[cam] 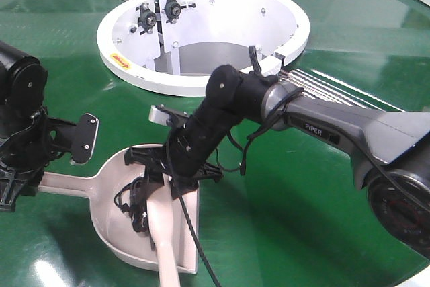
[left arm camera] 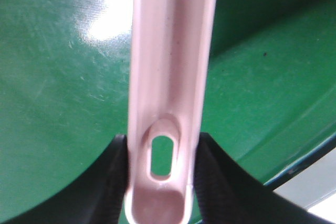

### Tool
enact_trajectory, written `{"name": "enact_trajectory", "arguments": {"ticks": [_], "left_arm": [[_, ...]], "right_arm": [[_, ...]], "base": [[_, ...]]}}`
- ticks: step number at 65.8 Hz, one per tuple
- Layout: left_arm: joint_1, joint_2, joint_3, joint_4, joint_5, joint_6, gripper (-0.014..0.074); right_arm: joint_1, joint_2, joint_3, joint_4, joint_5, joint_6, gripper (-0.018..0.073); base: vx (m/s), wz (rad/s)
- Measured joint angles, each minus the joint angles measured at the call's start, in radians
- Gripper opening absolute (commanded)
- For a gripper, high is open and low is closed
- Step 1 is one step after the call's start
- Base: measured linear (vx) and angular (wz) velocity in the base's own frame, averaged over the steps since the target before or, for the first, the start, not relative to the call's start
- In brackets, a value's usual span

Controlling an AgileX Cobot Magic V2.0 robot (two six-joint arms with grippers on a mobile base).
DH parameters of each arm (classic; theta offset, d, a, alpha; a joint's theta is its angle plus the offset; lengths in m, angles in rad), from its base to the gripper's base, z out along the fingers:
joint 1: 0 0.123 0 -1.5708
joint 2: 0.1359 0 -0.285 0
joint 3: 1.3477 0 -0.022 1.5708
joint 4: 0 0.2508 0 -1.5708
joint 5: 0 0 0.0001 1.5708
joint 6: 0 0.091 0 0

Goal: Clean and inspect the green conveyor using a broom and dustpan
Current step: 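Sweep the black cable into the dustpan with the right-held brush, then move the brush back and lower it onto the belt with the right gripper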

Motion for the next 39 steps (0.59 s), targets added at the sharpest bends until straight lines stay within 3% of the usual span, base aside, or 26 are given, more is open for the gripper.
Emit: {"name": "enact_trajectory", "arguments": {"ticks": [18,39], "left_arm": [[0.0,0.0,0.0,0.0,0.0,0.0,-0.0025],[0.0,0.0,0.0,-0.001,0.0,-0.001,-0.0025]], "right_arm": [[-0.006,-0.012,-0.028,-0.049,0.073,0.014,-0.0005],[-0.059,-0.191,0.09,-0.238,0.077,0.044,-0.0003]], "base": [[0.0,0.0],[0.0,0.0]]}}
